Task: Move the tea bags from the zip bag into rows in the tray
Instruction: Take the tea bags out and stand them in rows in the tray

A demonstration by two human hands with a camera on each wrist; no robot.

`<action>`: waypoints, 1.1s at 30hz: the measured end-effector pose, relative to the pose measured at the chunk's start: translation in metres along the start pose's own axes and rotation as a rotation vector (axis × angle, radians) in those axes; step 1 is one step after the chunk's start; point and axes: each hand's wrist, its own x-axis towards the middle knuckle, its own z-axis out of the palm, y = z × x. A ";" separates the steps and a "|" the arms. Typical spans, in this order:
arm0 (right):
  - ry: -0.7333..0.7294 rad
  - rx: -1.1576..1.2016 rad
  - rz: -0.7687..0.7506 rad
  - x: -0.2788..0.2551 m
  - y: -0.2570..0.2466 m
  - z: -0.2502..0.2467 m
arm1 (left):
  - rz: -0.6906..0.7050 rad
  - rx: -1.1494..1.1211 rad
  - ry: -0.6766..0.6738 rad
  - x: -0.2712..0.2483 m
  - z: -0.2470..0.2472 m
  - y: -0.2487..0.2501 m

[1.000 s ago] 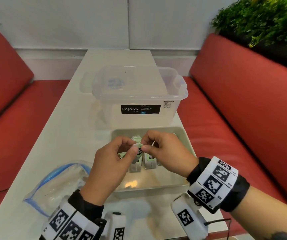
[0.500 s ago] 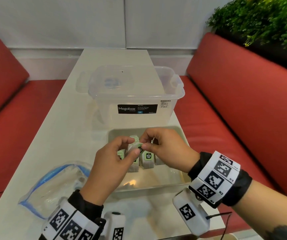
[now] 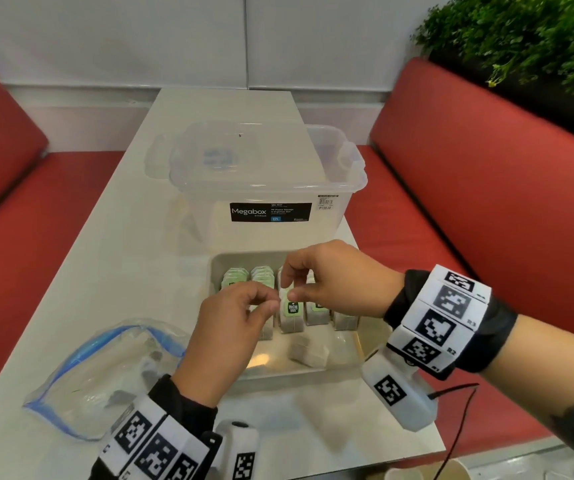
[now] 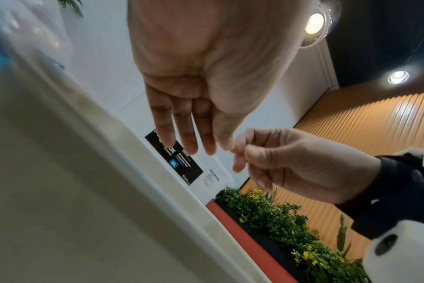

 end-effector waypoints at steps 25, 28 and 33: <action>-0.808 -0.883 -0.386 0.061 0.012 0.082 | 0.189 0.126 -0.035 -0.024 0.001 -0.042; -0.885 -0.871 -0.316 0.065 0.011 0.089 | 0.188 0.131 -0.013 -0.025 -0.004 -0.042; -0.969 -0.833 -0.284 0.071 0.012 0.098 | 0.192 0.151 0.021 -0.027 -0.008 -0.042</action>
